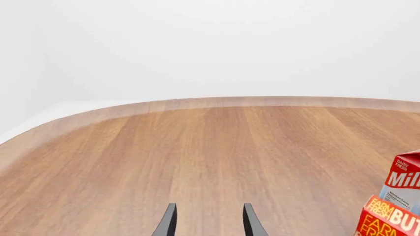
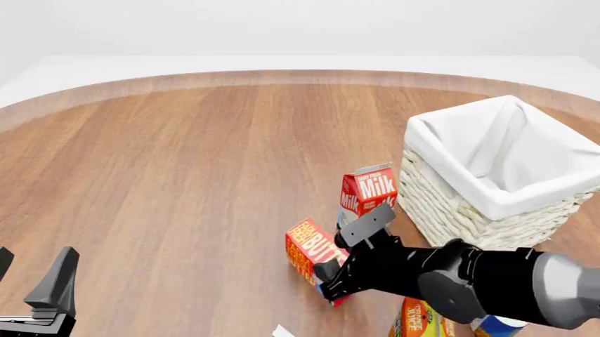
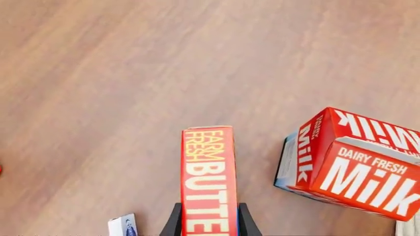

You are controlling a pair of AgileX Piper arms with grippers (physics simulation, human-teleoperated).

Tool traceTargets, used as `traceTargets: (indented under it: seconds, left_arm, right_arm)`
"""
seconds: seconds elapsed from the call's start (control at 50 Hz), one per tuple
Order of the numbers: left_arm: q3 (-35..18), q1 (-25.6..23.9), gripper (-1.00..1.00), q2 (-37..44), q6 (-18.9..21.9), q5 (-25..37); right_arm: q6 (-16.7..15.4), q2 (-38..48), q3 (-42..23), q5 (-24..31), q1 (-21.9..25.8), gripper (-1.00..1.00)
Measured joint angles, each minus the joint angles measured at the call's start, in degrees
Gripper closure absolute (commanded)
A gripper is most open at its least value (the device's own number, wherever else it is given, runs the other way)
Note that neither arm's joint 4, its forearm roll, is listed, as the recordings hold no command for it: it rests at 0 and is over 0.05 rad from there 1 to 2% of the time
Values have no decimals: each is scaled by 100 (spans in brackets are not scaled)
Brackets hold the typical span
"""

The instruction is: Pick up the cream cheese box and the butter, and put them in the basket.

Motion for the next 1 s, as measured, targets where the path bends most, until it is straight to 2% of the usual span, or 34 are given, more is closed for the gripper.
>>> traceTargets:
  seconds: [0.38,0.64,1.0]
  left_arm:
    - [0,0,-100,0,0,0]
    - [0,0,-100,0,0,0]
    - [0,0,-100,0,0,0]
  right_arm:
    - [-211,-693,-176,553,-36,100]
    - [-373,-1457,-421,1177,-74,100]
    - [-687,-2603,-1211,2224,-327,100]
